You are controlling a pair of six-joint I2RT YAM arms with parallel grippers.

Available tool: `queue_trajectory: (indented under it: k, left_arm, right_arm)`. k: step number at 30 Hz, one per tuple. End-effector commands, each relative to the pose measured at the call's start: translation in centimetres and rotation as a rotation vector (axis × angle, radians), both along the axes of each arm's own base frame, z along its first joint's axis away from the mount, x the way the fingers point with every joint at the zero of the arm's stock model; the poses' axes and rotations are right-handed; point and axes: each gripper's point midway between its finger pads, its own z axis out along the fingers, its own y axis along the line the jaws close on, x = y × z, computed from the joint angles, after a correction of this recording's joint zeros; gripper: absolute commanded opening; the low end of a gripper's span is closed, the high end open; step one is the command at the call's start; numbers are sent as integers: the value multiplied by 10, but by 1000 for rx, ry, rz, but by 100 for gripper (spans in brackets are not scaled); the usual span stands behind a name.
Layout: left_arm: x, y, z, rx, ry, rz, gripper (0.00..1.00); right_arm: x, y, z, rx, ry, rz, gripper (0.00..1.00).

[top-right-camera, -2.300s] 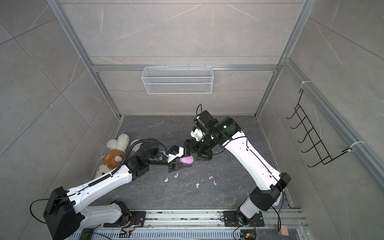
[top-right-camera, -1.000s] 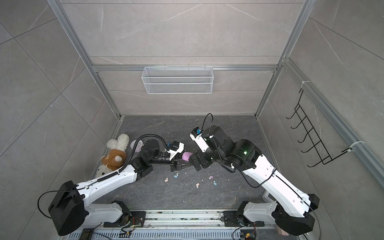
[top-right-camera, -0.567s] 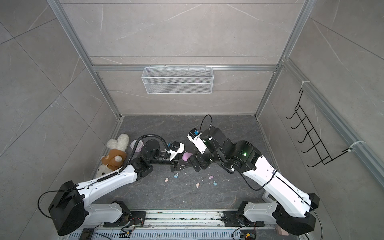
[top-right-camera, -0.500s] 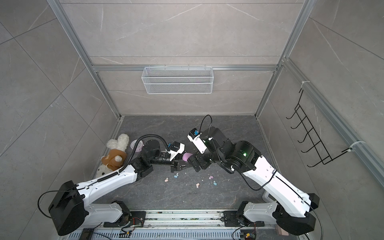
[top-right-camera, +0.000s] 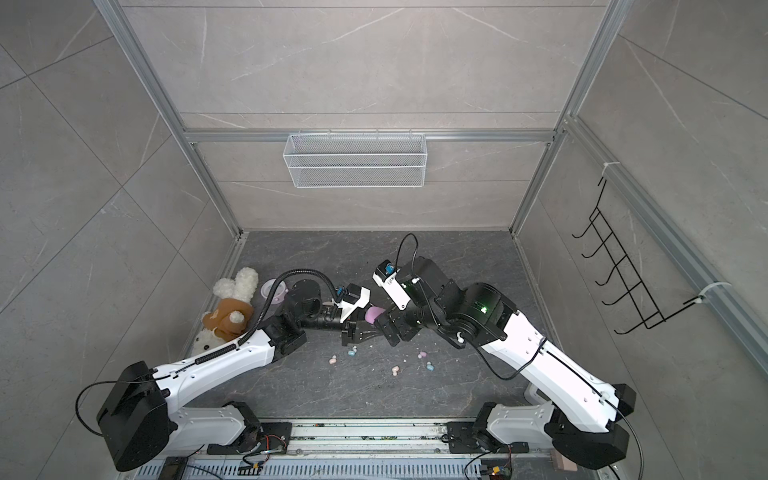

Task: Insert the wireless bluetooth earbuds into the charging case
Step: 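Push the pink case lid open with the right gripper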

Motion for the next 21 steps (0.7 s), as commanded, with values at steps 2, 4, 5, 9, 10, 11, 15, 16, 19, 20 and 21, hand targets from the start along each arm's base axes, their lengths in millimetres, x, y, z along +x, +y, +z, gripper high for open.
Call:
queue_trajectory:
  k: [2,4,5,9,10,11,15,16,19,20,21]
  left_arm:
    - [-7,1,23,-52,-61,-28,25]
    - [-7,1,24,-54,-62,-28,25]
    - [-8,1,23,-53,-61,-29,25]
    - [-8,2,26,-56,-66,-28,25]
    - [-8,2,25,-54,-65,-27,25]
    - [-8,2,26,-56,-67,-27,24]
    - [-9,2,25,-54,-64,-29,25]
    - [-10,2,26,-55,-66,-30,25]
    - [-11,2,26,-56,-68,-33,25]
    - [-11,2,27,-57,-71,-32,25]
    - [-11,2,26,-57,-70,-34,25]
  right_arm:
    - [2,-2,-6,-35,-14,-1,94]
    - [3,-3,-8,-48,-10,-5,93]
    - [3,-3,-10,-52,-7,-6,93]
    - [3,-4,-14,-67,-4,-8,93]
    - [3,-4,-15,-69,-2,-8,93]
    - [4,-4,-15,-71,-3,-9,93]
    - [6,-7,-16,-86,-13,-23,93]
    - [6,-6,-16,-85,-13,-21,93]
    - [10,-8,-14,-88,-30,-38,93]
    - [11,-10,-13,-95,-39,-48,93]
    - [13,-12,-13,-98,-47,-56,93]
